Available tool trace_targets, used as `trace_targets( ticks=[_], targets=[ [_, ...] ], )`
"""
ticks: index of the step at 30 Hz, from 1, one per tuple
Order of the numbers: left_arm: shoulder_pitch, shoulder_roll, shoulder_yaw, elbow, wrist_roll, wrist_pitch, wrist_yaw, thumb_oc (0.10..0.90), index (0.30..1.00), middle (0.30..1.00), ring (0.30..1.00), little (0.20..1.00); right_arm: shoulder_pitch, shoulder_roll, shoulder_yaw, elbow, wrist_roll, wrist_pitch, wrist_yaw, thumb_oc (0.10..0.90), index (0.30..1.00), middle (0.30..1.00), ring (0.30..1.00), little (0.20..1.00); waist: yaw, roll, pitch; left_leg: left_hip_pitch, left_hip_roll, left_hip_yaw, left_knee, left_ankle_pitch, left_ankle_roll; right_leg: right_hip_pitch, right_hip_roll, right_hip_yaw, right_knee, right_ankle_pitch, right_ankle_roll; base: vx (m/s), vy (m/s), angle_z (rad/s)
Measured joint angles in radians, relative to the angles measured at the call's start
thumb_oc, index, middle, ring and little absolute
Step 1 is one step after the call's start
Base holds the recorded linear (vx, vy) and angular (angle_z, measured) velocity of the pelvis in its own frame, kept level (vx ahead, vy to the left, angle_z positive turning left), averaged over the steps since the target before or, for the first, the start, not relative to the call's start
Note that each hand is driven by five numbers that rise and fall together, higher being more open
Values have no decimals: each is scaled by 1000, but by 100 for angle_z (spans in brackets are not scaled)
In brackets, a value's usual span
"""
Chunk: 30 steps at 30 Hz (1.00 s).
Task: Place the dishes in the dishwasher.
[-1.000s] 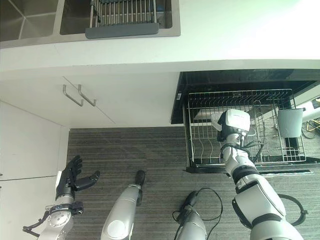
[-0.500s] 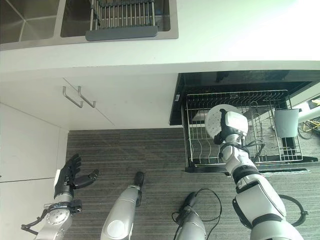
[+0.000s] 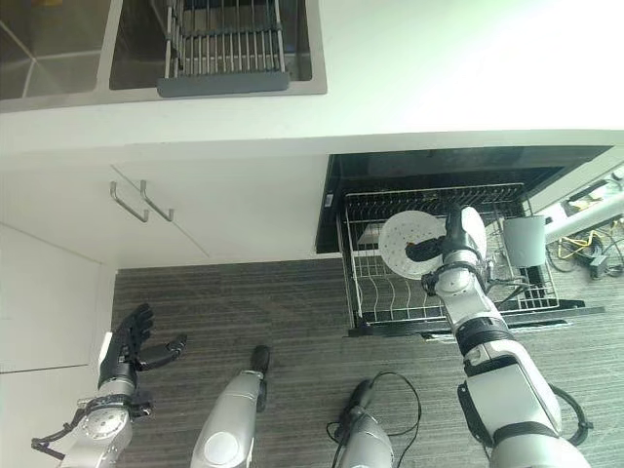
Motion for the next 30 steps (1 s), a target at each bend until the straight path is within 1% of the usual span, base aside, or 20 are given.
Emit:
trace_targets(
  ticks=[1,2,5,6,7,8,9,10,11,12,14,16,18,20,21,22,23,26,29,30],
  targets=[
    [20,0,32,2,0,3,-5,800,900,900,900,900,64,1,-37,-63,102,33,51,800,900,900,900,900,-12,-17,-11,19,5,5,4,-8,-2,19,5,6,-8,-1,1,112,-50,-15],
    [30,0,49,2,1,2,-11,800,900,900,900,900,99,2,-51,-94,150,49,71,800,900,900,900,900,-23,-27,-21,23,6,5,5,-11,-2,25,7,6,-10,-2,2,120,-56,-10],
    [56,-1,79,3,2,4,-17,800,900,900,900,900,205,10,-78,-202,233,92,112,800,900,900,900,900,-46,-48,-42,44,21,14,24,-32,-7,48,20,16,-15,-4,1,104,-36,-13],
    [65,-2,81,6,5,4,-18,800,900,900,900,900,228,18,-80,-218,262,104,122,800,900,900,900,900,-55,-54,-58,48,24,18,25,-37,-9,49,21,19,-16,-6,0,123,-33,-17],
    [67,-7,81,7,16,12,-19,800,900,900,900,900,269,39,-112,-241,295,110,127,800,900,900,900,900,-60,-57,-71,57,27,22,25,-41,-11,54,24,24,-16,-8,-1,138,-39,-24],
    [86,-20,87,20,47,19,-23,800,900,900,900,900,356,99,-185,-313,366,137,153,800,900,900,900,900,-76,-59,-100,75,36,33,33,-52,-13,67,31,37,-16,-13,-2,99,-34,-25],
    [88,-34,92,38,65,19,-31,800,900,900,900,900,403,107,-194,-340,394,153,173,800,900,900,900,900,-88,-59,-114,80,40,35,35,-56,-14,67,33,42,-16,-14,-1,100,-43,-21],
    [91,-53,110,48,79,19,-41,800,900,900,900,900,452,124,-233,-381,424,166,196,800,900,900,900,900,-96,-56,-119,89,41,37,35,-58,-15,75,33,44,-14,-17,-2,48,-26,-6],
    [102,-60,114,54,81,19,-43,800,900,900,900,900,502,136,-249,-412,449,171,209,800,900,900,900,900,-112,-55,-124,94,43,38,35,-60,-16,81,32,44,-13,-21,-1,40,-18,-8],
    [117,-65,120,66,89,19,-45,800,900,900,900,900,538,144,-254,-427,459,171,226,800,900,900,900,900,-117,-55,-130,103,47,47,34,-63,-18,82,32,47,-10,-24,-4,41,-3,-18],
    [131,-75,124,103,92,19,-57,800,900,900,900,900,550,149,-268,-454,463,172,236,800,900,900,900,900,-148,-47,-147,111,56,57,35,-70,-17,78,38,62,-12,-24,-5,41,-7,-21],
    [140,-92,138,127,115,17,-64,800,900,900,900,900,588,150,-294,-499,462,173,234,800,900,900,900,900,-160,-39,-162,120,61,63,34,-73,-20,79,41,72,-8,-29,-5,16,-11,-16],
    [169,-92,154,138,119,16,-64,800,900,900,900,900,643,165,-344,-549,462,153,226,800,900,900,900,900,-179,-38,-185,123,70,85,33,-75,-24,54,46,96,4,-38,-10,-11,-6,-30],
    [183,-95,165,148,119,12,-64,800,900,900,900,900,687,175,-379,-578,457,118,213,800,900,900,900,900,-215,-34,-187,122,74,92,32,-73,-27,47,50,103,11,-35,-9,-16,9,-19],
    [181,-119,182,162,119,-8,-64,800,900,900,900,900,705,181,-390,-581,448,89,198,800,900,900,900,900,-223,-30,-189,126,76,100,31,-73,-27,43,51,112,10,-35,-9,-11,19,-24],
    [179,-133,182,162,121,-10,-65,800,900,900,900,900,724,206,-418,-607,443,77,190,800,900,900,900,900,-233,-25,-193,128,78,115,28,-73,-27,30,52,127,11,-34,-12,-10,18,-25],
    [182,-139,182,165,129,-14,-64,800,900,900,900,900,726,220,-421,-609,444,60,187,800,900,900,900,900,-245,-22,-194,127,78,118,27,-73,-27,27,52,127,10,-32,-14,-1,12,-25],
    [179,-163,180,166,150,-28,-65,800,900,900,900,900,761,249,-422,-607,448,50,165,800,900,900,900,900,-247,-9,-202,147,80,138,17,-73,-27,26,55,148,10,-30,-15,1,10,-16],
    [179,-163,180,166,150,-29,-64,800,900,900,900,900,767,258,-422,-590,454,50,153,800,900,900,900,900,-249,-2,-206,147,80,141,16,-73,-26,24,55,149,10,-29,-16,0,2,-3],
    [179,-163,180,170,150,-30,-65,800,900,900,900,900,762,258,-422,-559,463,49,150,800,900,900,900,900,-248,-1,-209,147,80,141,16,-73,-27,24,55,149,10,-30,-16,0,0,0]
  ],
)
